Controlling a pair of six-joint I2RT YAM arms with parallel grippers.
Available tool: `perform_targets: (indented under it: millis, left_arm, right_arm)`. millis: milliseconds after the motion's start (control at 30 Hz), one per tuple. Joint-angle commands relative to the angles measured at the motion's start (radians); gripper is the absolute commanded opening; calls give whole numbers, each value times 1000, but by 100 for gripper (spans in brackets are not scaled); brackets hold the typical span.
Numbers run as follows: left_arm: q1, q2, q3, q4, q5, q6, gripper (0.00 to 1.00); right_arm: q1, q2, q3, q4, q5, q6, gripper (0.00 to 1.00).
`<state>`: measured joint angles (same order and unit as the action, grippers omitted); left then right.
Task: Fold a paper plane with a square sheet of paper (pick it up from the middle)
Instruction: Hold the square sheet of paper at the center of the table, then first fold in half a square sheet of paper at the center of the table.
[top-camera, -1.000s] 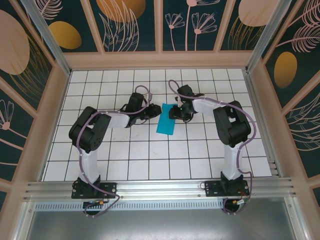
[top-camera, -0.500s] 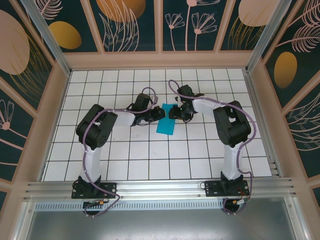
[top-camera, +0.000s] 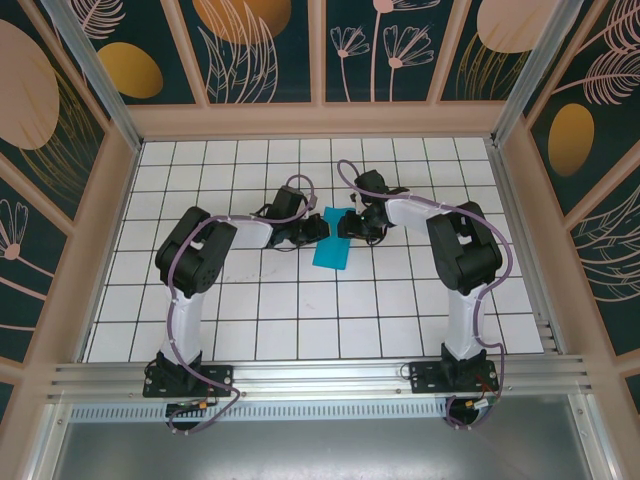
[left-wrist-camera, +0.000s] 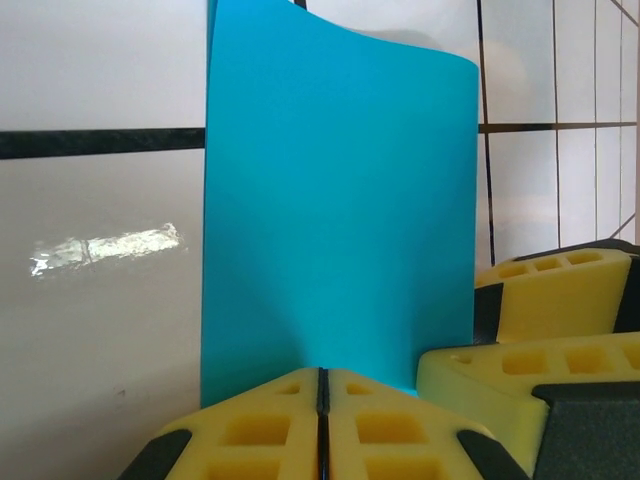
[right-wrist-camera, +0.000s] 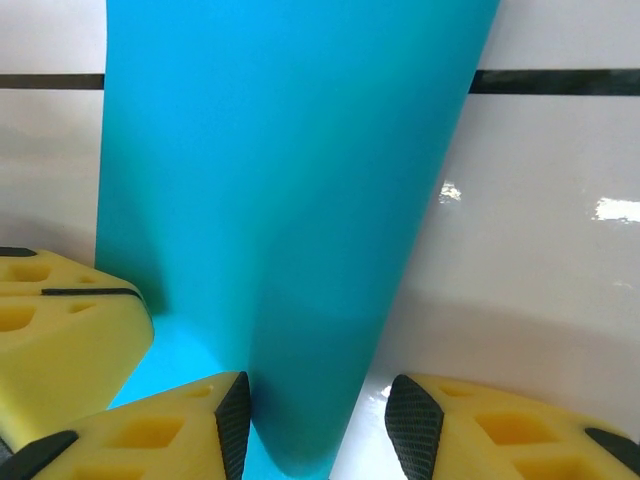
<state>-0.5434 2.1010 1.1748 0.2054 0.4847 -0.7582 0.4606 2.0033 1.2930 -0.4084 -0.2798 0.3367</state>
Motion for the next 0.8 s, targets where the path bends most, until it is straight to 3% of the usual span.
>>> perform_targets:
  millis: [0, 167, 300, 500, 600, 767]
  left_arm:
    - [-1, 64, 14, -124, -63, 42, 10]
    - [0, 82, 17, -180, -105, 61, 8]
    - [-1, 86, 2, -186, -124, 64, 7]
    - [0, 83, -23, -175, -145, 68, 7]
    - [0, 82, -36, -164, -150, 62, 7]
    - [-1, 83, -43, -158, -153, 59, 6]
  right_arm:
    - [-2, 90, -74, -75, 85, 26, 48]
    - [-7, -9, -64, -35, 55, 71, 49]
    - [-30, -117, -64, -24, 55, 106, 56]
    - [-42, -241, -128, 103, -69, 163, 57]
    - [-41, -281, -209, 288, -192, 251, 51]
    - [-22, -210, -180, 292, -197, 298, 22]
